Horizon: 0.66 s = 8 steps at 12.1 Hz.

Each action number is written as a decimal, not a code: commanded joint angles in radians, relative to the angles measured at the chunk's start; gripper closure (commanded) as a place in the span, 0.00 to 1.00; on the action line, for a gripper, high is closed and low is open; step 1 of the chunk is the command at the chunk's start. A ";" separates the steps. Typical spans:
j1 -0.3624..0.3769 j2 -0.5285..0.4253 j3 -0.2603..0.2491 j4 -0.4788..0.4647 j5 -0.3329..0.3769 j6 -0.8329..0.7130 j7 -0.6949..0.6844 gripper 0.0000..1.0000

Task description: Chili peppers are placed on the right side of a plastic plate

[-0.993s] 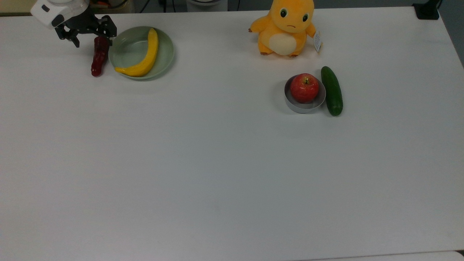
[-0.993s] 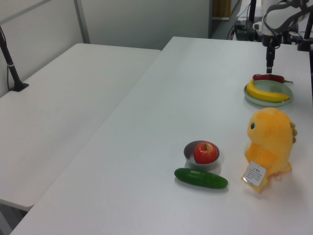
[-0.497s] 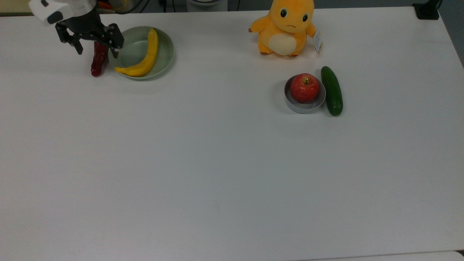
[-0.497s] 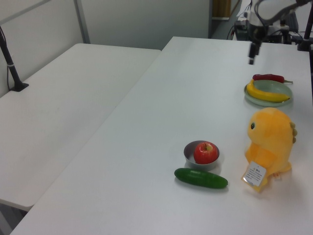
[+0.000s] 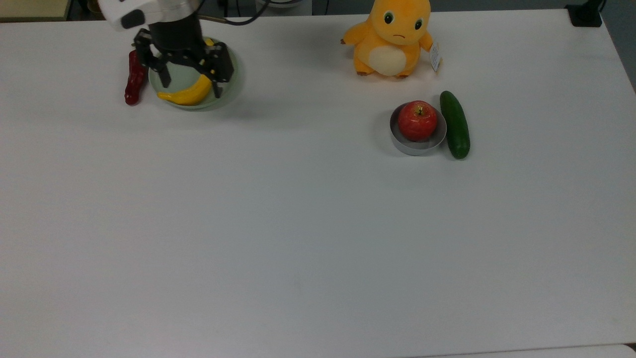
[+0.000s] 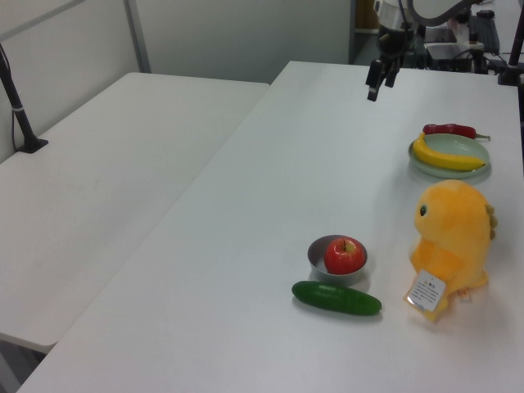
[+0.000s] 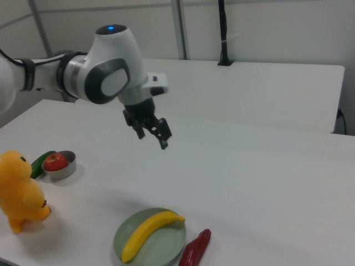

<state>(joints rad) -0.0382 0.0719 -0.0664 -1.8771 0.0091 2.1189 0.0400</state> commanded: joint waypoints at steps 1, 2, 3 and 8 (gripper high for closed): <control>-0.002 -0.014 0.140 0.009 0.012 -0.033 0.075 0.00; 0.001 -0.017 0.170 0.007 0.012 -0.036 0.092 0.00; -0.003 -0.018 0.224 0.007 0.012 -0.039 0.098 0.00; 0.179 -0.057 0.116 0.007 0.023 -0.125 0.092 0.00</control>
<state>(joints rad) 0.0258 0.0389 0.1594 -1.8702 0.0097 2.0375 0.1335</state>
